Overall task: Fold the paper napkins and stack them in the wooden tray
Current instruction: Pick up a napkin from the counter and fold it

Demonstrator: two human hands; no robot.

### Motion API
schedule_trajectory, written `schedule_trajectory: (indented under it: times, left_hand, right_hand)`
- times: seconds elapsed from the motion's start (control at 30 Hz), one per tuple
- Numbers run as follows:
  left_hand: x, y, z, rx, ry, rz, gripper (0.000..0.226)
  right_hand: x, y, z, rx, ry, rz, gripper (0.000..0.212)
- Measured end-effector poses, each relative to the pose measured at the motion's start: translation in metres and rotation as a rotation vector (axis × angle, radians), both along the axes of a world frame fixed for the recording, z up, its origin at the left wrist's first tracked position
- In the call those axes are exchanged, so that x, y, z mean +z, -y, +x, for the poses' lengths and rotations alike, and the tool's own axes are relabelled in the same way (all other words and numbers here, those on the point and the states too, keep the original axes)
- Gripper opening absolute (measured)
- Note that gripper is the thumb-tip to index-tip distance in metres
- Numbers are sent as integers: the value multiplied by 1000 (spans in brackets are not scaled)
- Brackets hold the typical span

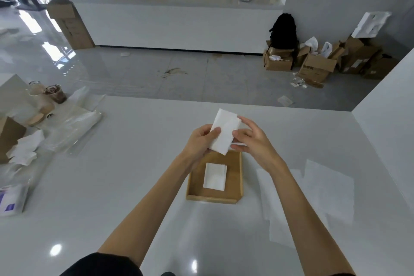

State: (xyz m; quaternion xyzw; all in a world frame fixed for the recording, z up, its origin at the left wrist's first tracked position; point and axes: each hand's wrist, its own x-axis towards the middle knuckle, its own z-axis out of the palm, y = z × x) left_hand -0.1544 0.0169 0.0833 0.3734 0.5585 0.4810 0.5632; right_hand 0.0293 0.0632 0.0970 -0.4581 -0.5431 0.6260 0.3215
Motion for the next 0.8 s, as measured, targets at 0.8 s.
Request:
schedule_trajectory:
  times: [0.8]
  left_hand:
    - [-241,-12,-10,22,-508,-472,16]
  right_hand:
    - [-267,3,-53,-43,608,27,26]
